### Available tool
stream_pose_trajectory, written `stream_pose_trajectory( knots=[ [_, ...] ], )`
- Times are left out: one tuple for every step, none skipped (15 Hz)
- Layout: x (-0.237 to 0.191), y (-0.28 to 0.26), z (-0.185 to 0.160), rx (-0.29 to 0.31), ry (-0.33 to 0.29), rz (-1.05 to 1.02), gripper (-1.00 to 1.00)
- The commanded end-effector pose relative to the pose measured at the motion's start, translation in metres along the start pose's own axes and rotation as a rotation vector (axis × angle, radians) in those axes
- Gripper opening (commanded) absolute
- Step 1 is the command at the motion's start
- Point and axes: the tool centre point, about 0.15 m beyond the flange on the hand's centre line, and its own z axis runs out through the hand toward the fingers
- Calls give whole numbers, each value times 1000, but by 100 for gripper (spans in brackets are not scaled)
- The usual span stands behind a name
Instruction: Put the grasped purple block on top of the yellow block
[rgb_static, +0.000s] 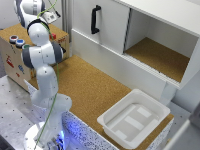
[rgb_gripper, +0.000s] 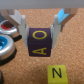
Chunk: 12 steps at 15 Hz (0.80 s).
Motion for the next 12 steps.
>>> stream_pose_trajectory(
  knots=[
    [2, 37, 21, -12, -26, 26, -100],
    [0, 39, 22, -13, -23, 22, -100],
    [-2, 43, 23, -7, -19, 33, -100],
    [-6, 46, 24, -2, -22, 43, -100],
    [-9, 48, 25, 4, -20, 49, -100],
    [-11, 47, 25, 8, -28, 53, -100],
    [-14, 46, 23, 21, -26, 62, -100],
    [-18, 45, 21, 19, -25, 68, -100],
    [-22, 42, 19, 17, -18, 61, -100],
    [-26, 42, 18, 23, -18, 72, -100],
    [-30, 41, 18, 18, -26, 71, -100],
    [-32, 39, 18, 28, -26, 74, -100]
  ],
)
